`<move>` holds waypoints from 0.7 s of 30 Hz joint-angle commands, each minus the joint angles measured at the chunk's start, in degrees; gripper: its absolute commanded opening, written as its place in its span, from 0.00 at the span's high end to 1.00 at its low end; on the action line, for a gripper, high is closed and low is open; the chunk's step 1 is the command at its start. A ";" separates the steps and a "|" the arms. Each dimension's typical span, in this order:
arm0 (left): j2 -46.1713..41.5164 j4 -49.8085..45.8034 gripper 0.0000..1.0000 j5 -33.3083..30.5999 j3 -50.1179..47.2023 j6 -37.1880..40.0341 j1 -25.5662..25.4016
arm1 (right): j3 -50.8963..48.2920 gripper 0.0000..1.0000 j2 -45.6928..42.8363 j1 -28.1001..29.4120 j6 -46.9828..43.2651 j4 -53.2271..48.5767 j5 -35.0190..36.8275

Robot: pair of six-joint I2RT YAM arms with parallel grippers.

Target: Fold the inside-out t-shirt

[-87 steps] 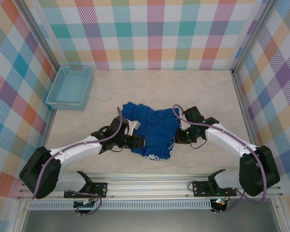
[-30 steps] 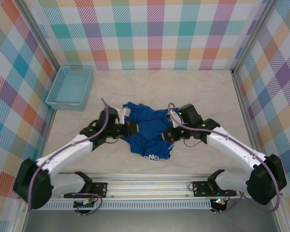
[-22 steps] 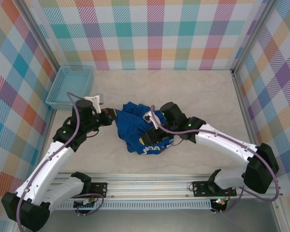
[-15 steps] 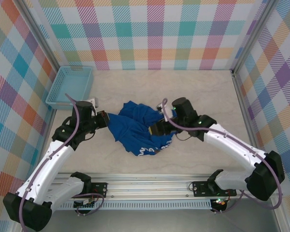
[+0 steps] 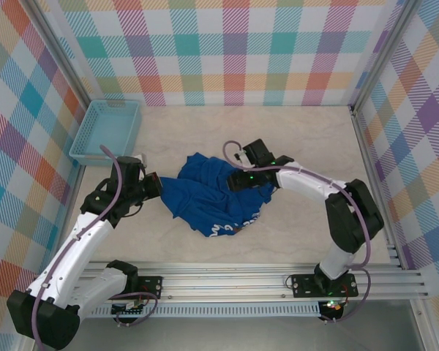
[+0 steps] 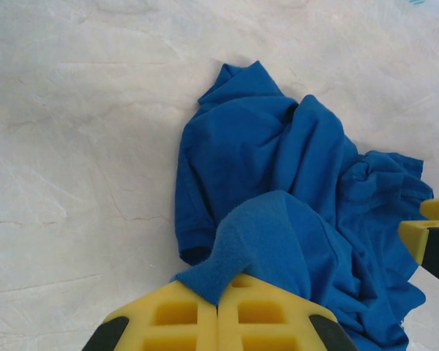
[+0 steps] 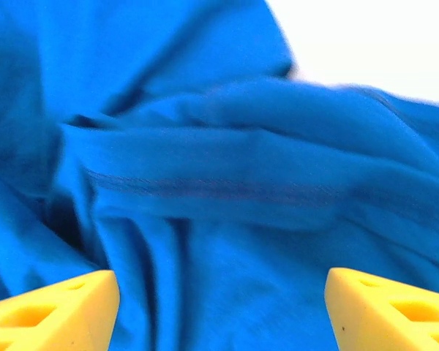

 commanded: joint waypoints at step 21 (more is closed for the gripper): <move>-2.03 5.47 1.00 -1.76 -1.73 -3.96 4.94 | 8.02 0.90 -3.90 -8.10 -1.23 -2.43 0.37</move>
